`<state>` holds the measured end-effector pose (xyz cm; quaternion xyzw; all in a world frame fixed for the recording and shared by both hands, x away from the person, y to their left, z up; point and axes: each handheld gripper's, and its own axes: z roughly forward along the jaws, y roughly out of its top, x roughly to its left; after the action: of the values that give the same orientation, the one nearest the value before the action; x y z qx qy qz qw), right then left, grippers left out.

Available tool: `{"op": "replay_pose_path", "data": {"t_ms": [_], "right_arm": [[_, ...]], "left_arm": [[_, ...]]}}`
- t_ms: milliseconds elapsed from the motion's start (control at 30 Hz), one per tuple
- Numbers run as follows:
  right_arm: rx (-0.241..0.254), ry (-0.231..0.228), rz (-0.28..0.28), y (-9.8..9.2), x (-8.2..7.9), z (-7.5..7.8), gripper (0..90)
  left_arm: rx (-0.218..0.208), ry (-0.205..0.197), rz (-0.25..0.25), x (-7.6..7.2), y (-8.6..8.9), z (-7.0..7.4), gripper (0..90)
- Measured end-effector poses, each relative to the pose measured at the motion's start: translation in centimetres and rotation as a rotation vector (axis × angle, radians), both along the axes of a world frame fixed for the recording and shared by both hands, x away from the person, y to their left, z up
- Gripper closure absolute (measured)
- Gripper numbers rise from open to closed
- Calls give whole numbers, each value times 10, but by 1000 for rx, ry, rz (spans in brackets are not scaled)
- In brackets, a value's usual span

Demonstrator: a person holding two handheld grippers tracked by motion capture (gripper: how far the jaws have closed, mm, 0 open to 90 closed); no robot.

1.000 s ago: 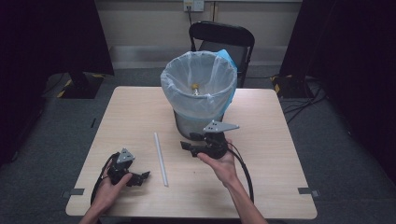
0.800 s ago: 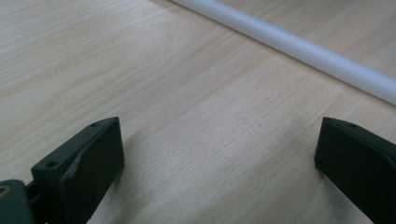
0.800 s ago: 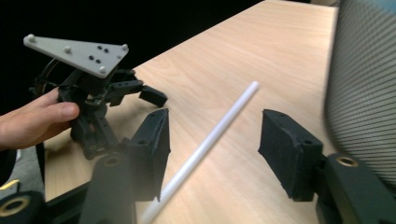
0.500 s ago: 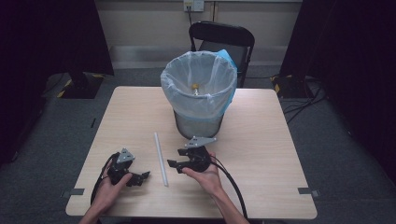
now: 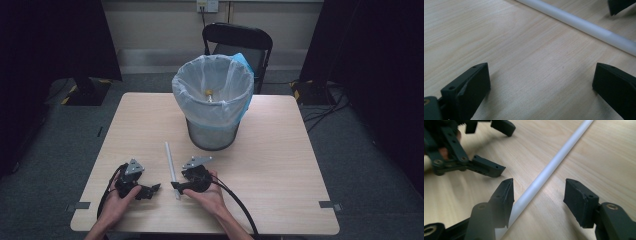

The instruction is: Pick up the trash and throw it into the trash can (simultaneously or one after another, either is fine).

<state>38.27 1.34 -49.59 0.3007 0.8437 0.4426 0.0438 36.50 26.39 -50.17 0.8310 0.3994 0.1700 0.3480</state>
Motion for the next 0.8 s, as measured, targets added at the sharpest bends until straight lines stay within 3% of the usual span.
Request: {"op": "replay_pose_path", "data": {"t_ms": [200, 433, 733, 800], "right_arm": [[-41, -27, 0, 10, 1, -3, 430], [-129, -119, -2, 13, -4, -3, 526], [-164, -112, -21, 4, -2, 1, 702], [-182, -108, -22, 5, -1, 2, 706]], "left_arm": [[2, 0, 0, 0, 0, 0, 10], [0, 0, -1, 0, 0, 0, 10], [-3, 2, 2, 0, 0, 0, 10], [-1, 0, 1, 0, 0, 0, 10]]}}
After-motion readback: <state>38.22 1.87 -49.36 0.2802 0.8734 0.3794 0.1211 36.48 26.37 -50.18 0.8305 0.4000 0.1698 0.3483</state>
